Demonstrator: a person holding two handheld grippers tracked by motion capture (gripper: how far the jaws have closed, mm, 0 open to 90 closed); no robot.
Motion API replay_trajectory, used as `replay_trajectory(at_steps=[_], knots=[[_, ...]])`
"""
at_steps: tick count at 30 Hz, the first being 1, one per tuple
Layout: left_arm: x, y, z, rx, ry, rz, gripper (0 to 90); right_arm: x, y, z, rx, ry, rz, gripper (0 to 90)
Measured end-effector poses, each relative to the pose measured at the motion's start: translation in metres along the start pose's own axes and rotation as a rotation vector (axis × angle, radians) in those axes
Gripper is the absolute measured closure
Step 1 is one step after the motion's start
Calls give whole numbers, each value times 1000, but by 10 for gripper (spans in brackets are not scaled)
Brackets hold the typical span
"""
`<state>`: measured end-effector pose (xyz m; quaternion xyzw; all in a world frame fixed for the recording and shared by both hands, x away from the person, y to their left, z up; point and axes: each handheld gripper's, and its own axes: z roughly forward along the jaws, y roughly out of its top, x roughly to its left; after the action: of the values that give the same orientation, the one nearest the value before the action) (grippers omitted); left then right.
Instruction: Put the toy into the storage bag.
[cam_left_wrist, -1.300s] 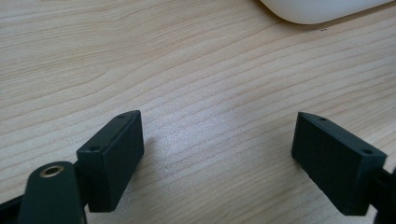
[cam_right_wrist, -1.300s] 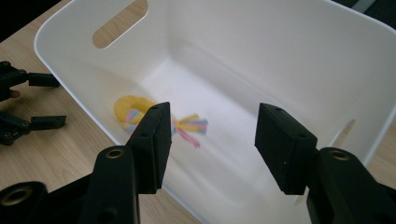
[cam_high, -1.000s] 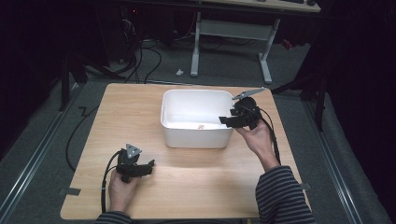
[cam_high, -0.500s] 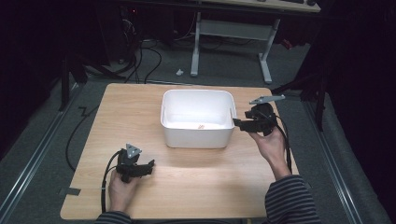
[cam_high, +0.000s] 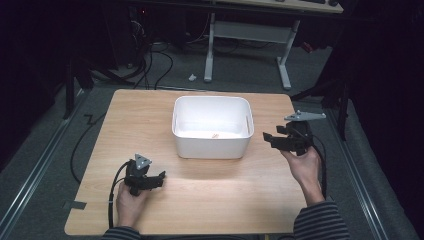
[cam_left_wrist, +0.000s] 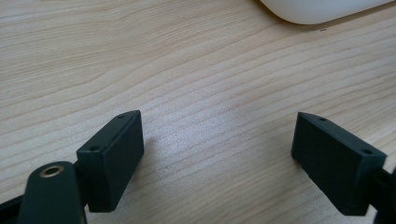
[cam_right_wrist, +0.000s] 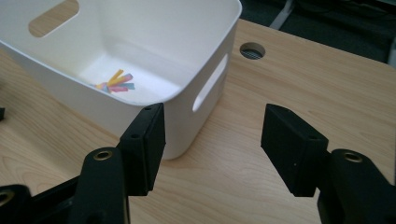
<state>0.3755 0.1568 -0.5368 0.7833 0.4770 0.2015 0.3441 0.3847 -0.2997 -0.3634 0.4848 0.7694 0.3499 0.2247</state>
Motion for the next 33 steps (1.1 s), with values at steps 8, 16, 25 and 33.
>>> replay_trajectory(at_steps=[8, 16, 25, 33], knots=[[0, 0, 0, 0, 0, 0, 172, -10, -24, -18, -48, -5, 54, 405], [0, 0, 0, 0, 1, 0, 172, -19, -51, -29, -79, -15, 95, 398], [0, 0, 0, 0, 0, 0, 172, -28, -93, -24, -103, -4, 167, 376], [0, 0, 0, 0, 0, 0, 172, -29, -137, 8, -73, -33, 186, 339]])
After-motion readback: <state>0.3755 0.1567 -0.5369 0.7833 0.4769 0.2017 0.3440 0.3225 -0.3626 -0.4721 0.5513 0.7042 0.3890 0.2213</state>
